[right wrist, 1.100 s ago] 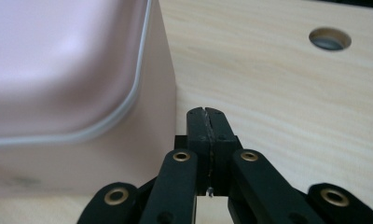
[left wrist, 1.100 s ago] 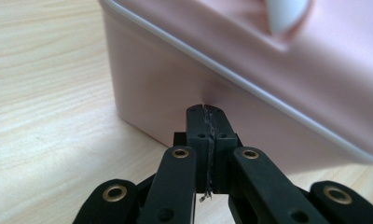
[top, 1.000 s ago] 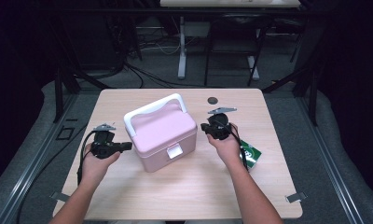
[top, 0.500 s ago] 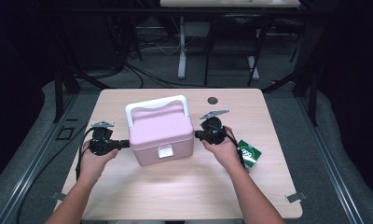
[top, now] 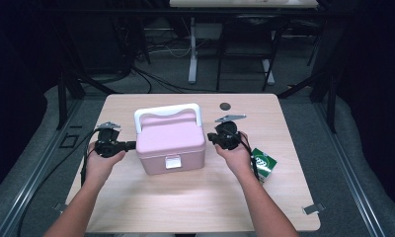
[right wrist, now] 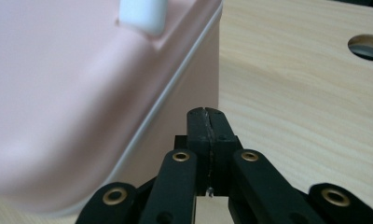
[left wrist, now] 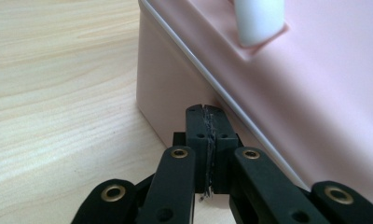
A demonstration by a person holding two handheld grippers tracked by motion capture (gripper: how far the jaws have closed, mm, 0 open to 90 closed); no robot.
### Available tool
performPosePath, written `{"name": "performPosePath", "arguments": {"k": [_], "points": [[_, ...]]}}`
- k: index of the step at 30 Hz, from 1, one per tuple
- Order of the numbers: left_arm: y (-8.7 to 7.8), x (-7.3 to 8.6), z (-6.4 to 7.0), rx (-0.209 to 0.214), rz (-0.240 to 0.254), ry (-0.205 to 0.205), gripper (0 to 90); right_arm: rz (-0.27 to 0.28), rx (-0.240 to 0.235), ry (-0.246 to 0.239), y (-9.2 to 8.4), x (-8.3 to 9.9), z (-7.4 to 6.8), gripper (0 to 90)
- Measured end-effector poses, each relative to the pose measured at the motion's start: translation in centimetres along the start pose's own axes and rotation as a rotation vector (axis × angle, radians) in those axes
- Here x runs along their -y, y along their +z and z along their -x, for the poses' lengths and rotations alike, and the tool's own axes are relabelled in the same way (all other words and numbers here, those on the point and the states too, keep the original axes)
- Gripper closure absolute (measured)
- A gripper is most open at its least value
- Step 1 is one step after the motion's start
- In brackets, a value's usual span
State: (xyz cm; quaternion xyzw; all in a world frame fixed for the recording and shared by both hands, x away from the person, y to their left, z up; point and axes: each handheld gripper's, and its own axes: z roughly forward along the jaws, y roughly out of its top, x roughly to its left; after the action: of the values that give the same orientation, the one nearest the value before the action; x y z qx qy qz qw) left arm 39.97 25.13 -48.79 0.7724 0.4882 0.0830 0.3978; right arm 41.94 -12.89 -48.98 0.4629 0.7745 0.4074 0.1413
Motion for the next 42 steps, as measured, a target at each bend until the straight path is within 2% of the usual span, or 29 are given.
{"name": "performPosePath", "arguments": {"k": [1,2,3,4,5,6,7,8,9,10,11,12,15,16,18,20,23,24,26,27,30,33,34,37,42], "points": [[0.0,0.0,-0.1,0.012,-0.001,-0.001,90.0,-0.001,-0.027,0.013,0.0,-0.2,0.1,90.0],[0.2,0.0,0.0,0.044,-0.009,-0.007,90.0,-0.001,-0.055,0.016,0.1,-0.3,0.0,90.0],[0.2,0.0,0.0,0.044,-0.009,-0.007,90.0,-0.001,-0.055,0.016,0.1,-0.3,0.0,90.0],[0.2,0.0,0.3,0.028,-0.018,0.01,90.0,-0.016,-0.027,-0.008,0.0,-0.3,-0.4,90.0],[0.2,0.0,0.3,0.028,-0.018,0.01,90.0,-0.016,-0.027,-0.008,0.0,-0.3,-0.4,90.0],[0.2,0.0,0.5,0.021,-0.019,0.018,90.0,-0.023,0.003,-0.011,-0.1,-0.3,-0.6,90.0],[0.1,0.0,0.7,0.018,-0.022,0.024,90.0,-0.032,0.005,-0.012,-0.2,-0.1,-0.7,90.0],[0.0,0.1,0.8,0.018,-0.031,0.03,90.0,-0.056,-0.031,-0.014,-0.4,0.5,-0.9,90.0],[-0.1,0.1,0.9,0.016,-0.036,0.038,90.0,-0.056,-0.031,-0.014,-0.4,0.5,-0.9,90.0],[-0.2,0.3,1.3,0.005,-0.042,0.057,90.0,-0.054,-0.023,-0.036,-0.9,1.1,-1.4,90.0],[-0.2,0.3,1.3,0.005,-0.042,0.057,90.0,-0.054,-0.023,-0.036,-0.9,1.1,-1.4,90.0],[-0.4,0.5,1.6,0.002,-0.045,0.069,90.0,-0.06,0.004,-0.043,-1.5,1.6,-1.9,90.0],[-0.6,0.8,1.9,0.008,-0.053,0.077,90.0,-0.058,-0.019,-0.052,-2.2,2.2,-2.3,90.0],[-0.9,1.2,2.3,0.003,-0.056,0.09,90.0,-0.057,-0.019,-0.07,-2.8,2.8,-2.8,90.0],[-1.1,1.5,2.5,-0.001,-0.054,0.102,90.0,-0.057,-0.019,-0.074,-3.2,3.2,-3.1,90.0],[-1.6,2.1,3.1,0.003,-0.066,0.124,90.0,-0.054,-0.021,-0.09,-4.3,4.4,-4.0,90.0],[-1.9,2.5,3.6,0.004,-0.073,0.144,90.0,-0.055,0.0,-0.104,-5.0,5.1,-4.6,90.0],[-2.1,2.8,3.9,0.004,-0.078,0.156,90.0,-0.053,-0.012,-0.108,-5.3,5.4,-4.7,90.0],[-2.6,3.7,4.8,0.029,-0.078,0.173,90.0,-0.049,-0.019,-0.093,-6.5,6.5,-5.2,90.0],[-2.6,3.7,4.8,0.029,-0.078,0.173,90.0,-0.049,-0.019,-0.093,-6.5,6.5,-5.2,90.0],[-3.3,5.1,6.1,0.08,-0.084,0.185,90.0,-0.032,-0.013,-0.089,-8.0,8.0,-5.5,90.0],[-3.5,5.6,6.8,0.101,-0.092,0.195,90.0,-0.043,-0.009,-0.086,-8.8,8.5,-5.5,90.0],[-3.7,5.9,7.3,0.101,-0.1,0.208,90.0,-0.044,-0.006,-0.079,-9.4,9.0,-5.5,90.0],[-3.8,6.0,7.6,0.094,-0.101,0.219,90.0,-0.053,-0.013,-0.077,-9.7,9.2,-5.6,90.0],[-3.9,5.9,7.6,0.106,-0.112,0.211,90.0,-0.063,-0.021,-0.077,-10.2,9.7,-5.9,90.0]]}}
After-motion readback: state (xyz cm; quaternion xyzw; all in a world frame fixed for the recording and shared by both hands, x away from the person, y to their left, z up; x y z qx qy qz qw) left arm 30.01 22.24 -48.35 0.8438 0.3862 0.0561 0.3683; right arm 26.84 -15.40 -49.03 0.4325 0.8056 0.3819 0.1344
